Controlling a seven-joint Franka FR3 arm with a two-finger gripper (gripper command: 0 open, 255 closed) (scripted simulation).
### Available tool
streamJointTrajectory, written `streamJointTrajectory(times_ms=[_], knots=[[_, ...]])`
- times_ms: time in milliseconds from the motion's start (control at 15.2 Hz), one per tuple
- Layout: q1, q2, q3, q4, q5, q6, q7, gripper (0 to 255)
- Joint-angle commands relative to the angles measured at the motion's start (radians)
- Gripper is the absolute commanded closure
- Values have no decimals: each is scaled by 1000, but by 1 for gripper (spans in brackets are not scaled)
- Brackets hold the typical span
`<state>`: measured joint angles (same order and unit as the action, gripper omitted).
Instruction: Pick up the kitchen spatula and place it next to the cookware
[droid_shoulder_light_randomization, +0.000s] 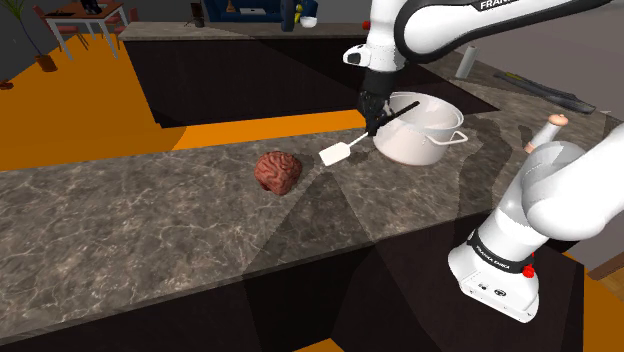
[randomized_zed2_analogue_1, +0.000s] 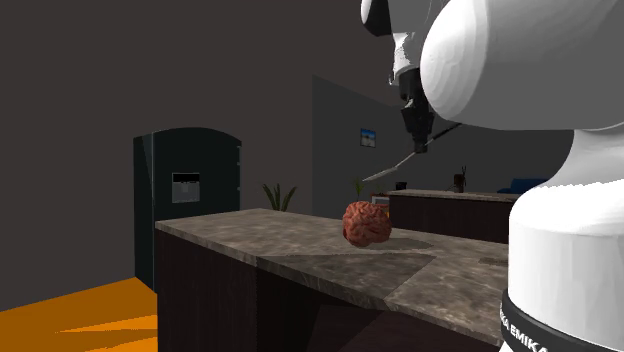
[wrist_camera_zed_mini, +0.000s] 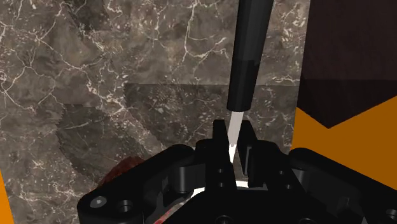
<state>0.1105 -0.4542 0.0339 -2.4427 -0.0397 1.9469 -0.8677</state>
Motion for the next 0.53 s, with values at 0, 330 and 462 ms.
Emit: streamJointTrajectory(times_ms=[0, 330, 462], knots=[[-21, -42, -35, -32, -18, -8, -46, 255], [-81, -112, -126, -85, -75, -17, -162, 255], [-107, -131, -164, -97, -101, -20, -210, 255]])
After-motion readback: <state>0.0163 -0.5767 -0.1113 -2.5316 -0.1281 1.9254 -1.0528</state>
